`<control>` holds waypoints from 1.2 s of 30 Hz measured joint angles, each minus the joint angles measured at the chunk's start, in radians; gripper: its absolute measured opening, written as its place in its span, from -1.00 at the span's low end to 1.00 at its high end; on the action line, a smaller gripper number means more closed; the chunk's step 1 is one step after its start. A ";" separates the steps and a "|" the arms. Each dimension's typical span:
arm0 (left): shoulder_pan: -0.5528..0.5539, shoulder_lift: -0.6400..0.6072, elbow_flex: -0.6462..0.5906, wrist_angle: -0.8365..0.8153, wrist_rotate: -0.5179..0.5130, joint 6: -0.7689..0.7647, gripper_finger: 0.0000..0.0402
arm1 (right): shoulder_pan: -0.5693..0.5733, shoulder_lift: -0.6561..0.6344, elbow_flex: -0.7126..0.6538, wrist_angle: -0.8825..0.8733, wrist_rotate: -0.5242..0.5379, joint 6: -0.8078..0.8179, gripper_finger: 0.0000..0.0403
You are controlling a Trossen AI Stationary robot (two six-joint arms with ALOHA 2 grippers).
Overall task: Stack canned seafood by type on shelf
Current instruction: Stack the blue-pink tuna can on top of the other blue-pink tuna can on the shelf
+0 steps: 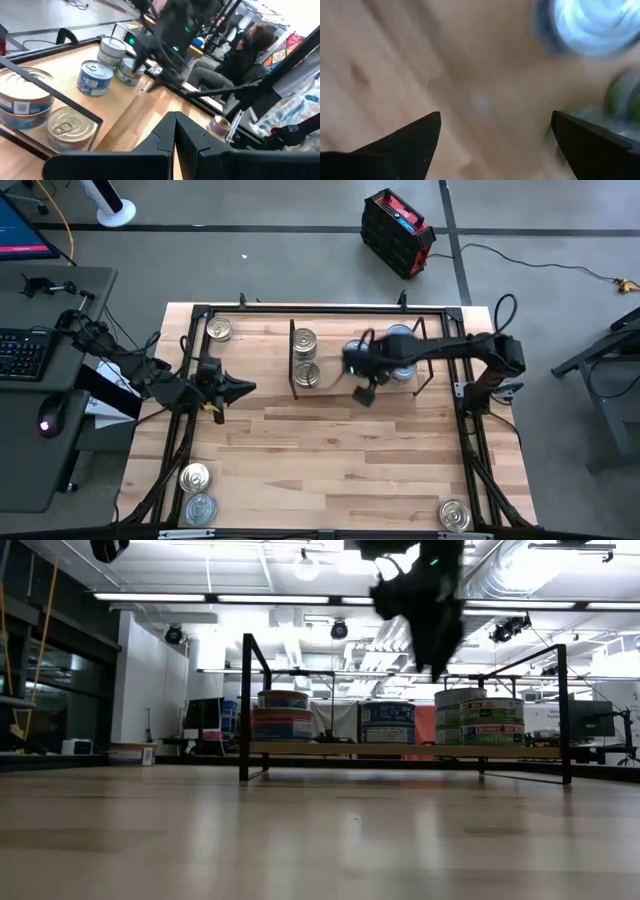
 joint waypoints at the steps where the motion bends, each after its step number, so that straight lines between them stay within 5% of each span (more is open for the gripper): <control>1: 0.003 0.004 0.000 0.002 0.000 0.000 -1.00 | 0.035 -0.001 -0.005 -0.023 -0.011 0.039 0.83; 7: 0.210 0.025 0.047 -0.114 0.016 -0.123 -1.00 | 0.281 -0.010 -0.056 -0.073 -0.003 0.364 0.83; 11: 0.522 0.074 0.119 -0.367 0.132 -0.106 -1.00 | 0.429 -0.011 -0.060 -0.139 0.071 0.697 0.83; 16: 0.981 0.212 0.099 -0.462 0.342 -0.009 -1.00 | 0.568 -0.012 -0.060 -0.268 0.061 1.033 0.83; 19: 1.178 0.323 0.080 -0.479 0.369 0.002 -1.00 | 0.633 -0.012 -0.060 -0.350 0.045 1.183 0.83; 28: 1.453 0.580 0.080 -0.346 0.336 0.001 -1.00 | 0.763 -0.010 -0.065 -0.363 -0.004 1.375 0.78; 32: 1.462 0.680 0.080 -0.344 0.259 -0.101 -1.00 | 0.794 -0.009 -0.066 -0.356 -0.004 1.404 0.33; 36: 1.457 0.738 0.080 -0.341 0.193 -0.190 -1.00 | 0.824 -0.004 -0.066 -0.313 0.051 1.454 -0.66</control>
